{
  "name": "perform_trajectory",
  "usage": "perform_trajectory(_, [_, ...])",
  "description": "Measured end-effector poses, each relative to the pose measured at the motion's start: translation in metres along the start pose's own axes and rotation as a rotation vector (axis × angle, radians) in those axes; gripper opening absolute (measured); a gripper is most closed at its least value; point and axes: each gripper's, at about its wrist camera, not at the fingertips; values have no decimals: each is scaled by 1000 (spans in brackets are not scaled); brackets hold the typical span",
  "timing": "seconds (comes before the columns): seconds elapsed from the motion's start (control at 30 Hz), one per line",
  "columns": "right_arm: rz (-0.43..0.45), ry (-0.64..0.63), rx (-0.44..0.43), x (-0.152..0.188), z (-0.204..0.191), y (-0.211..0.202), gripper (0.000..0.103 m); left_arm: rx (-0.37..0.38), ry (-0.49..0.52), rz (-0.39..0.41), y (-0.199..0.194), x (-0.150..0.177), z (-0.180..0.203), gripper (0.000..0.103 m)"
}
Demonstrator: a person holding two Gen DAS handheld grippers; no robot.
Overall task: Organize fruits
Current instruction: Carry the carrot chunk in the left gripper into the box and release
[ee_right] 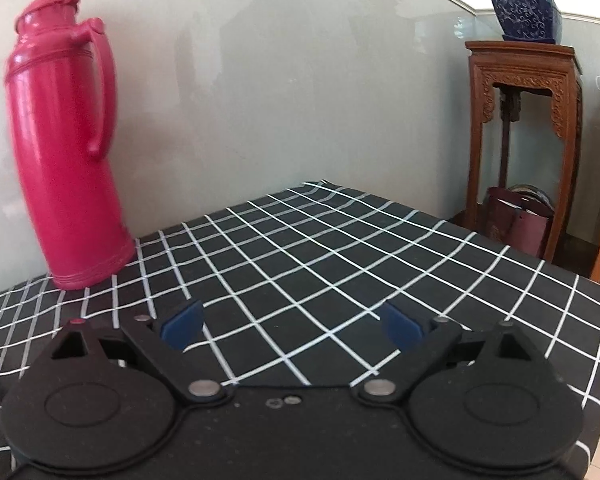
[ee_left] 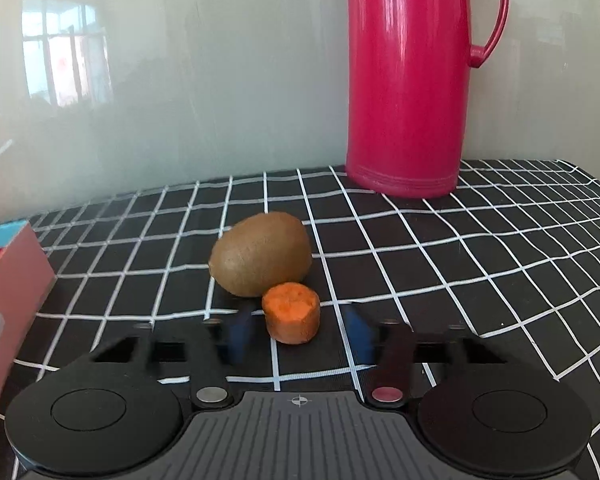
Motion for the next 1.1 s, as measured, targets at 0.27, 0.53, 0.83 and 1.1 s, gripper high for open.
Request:
perform_trajectory(0.27, [5,-12,10,1,-4,1,95,21,-12,18,-3,1,-3,30])
perform_trajectory(0.53, [5,6,39,-2,2,1,95,36,10,42,-19,5,-3,30])
perform_trajectory(0.83, [0,-12,-5,-3,-16,-7,95,3,49,110,-67,8,-32,30])
perform_trajectory(1.1, [14,-7,-70,-2,-43,-28,95,-76,29,161,-110,10,-85,30])
Point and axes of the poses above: each gripper's, at about its wrist camera, not at the fingertips, and y roughly the way its jaws point, z to its right, x to its underside, and after that the axes turned 7 degrees about x, right-handed
